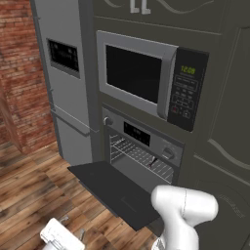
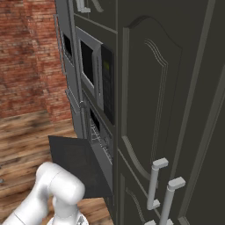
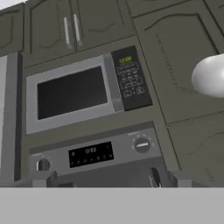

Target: Place the fish on the rack of the oven, and slide the rack back inside. Close the oven door.

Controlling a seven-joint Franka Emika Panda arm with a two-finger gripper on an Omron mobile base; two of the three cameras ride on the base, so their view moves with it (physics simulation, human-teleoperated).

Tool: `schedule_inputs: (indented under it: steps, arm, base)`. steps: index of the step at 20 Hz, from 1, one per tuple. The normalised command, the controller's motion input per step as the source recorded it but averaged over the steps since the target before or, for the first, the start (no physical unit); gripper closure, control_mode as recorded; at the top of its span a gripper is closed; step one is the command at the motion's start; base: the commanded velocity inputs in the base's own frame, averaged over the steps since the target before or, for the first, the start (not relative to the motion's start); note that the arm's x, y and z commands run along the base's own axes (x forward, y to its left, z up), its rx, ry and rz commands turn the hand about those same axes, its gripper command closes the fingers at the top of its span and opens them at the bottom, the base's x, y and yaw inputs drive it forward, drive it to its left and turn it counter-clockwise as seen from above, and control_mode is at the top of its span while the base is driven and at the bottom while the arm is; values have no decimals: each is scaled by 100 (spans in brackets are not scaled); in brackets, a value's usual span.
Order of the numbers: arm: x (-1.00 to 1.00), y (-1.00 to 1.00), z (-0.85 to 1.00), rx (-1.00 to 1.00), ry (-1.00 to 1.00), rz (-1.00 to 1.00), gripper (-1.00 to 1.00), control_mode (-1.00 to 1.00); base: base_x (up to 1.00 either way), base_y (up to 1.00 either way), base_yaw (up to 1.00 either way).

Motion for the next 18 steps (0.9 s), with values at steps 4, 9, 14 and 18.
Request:
schedule_inputs:
  steps: [4, 9, 14, 18]
  arm:
    - [19, -1, -21, 0, -6, -6, -100, -100]
    - [44, -13, -44, 13, 0, 1, -100, -100]
    - [62, -9, -70, 22, 3, 5, -100, -100]
    - [77, 0, -80, 25, 2, 2, -100, -100]
  base:
    - [0, 0, 0]
    - [0, 0, 0]
    - [0, 0, 0]
    - [0, 0, 0]
